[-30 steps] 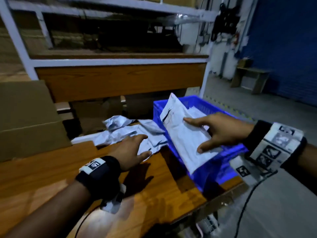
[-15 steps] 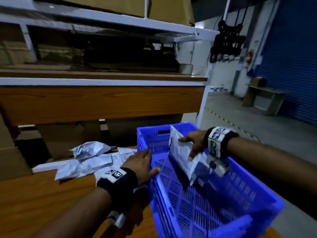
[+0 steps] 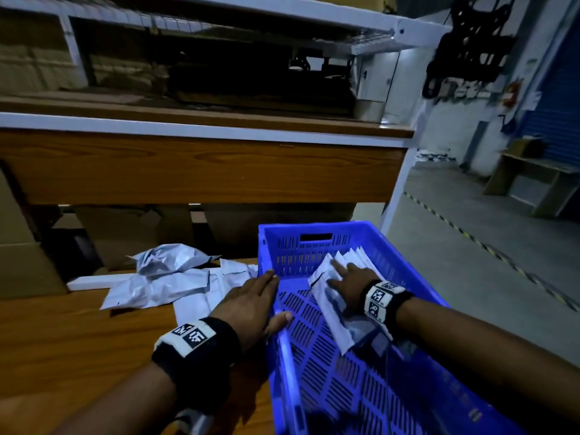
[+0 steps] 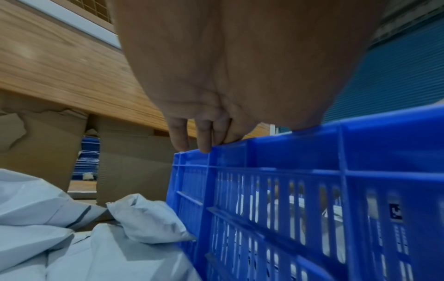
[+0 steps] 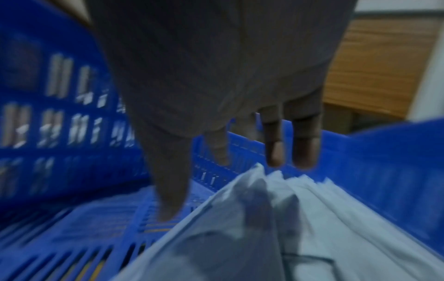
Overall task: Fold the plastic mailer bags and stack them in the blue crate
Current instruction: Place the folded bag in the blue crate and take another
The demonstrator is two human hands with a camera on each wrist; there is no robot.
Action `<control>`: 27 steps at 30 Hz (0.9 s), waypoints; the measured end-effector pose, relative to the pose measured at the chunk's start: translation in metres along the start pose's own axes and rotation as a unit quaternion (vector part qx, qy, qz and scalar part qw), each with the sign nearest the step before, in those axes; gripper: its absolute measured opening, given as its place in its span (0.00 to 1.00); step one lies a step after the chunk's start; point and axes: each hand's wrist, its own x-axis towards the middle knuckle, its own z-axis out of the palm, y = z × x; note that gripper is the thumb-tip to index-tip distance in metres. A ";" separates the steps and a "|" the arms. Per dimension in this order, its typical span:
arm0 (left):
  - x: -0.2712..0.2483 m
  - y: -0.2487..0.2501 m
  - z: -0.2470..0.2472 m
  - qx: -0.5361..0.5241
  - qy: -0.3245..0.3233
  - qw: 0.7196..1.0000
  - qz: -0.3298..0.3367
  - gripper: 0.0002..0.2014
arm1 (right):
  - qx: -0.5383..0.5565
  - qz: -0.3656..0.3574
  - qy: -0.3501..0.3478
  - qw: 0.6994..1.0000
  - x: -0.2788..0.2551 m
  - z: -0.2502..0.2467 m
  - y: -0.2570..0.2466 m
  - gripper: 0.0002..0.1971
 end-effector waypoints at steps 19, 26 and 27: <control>-0.042 -0.096 0.062 -0.020 -0.078 0.990 -0.114 0.42 | 0.103 -0.053 0.088 0.989 -0.093 -0.069 -0.015 0.29; -0.040 -0.095 0.088 -0.139 0.031 0.988 -0.055 0.33 | 0.182 -0.070 0.167 0.967 -0.176 -0.110 -0.070 0.25; -0.034 -0.091 0.086 -0.152 0.036 0.986 -0.053 0.33 | 0.189 -0.074 0.175 0.963 -0.183 -0.113 -0.080 0.25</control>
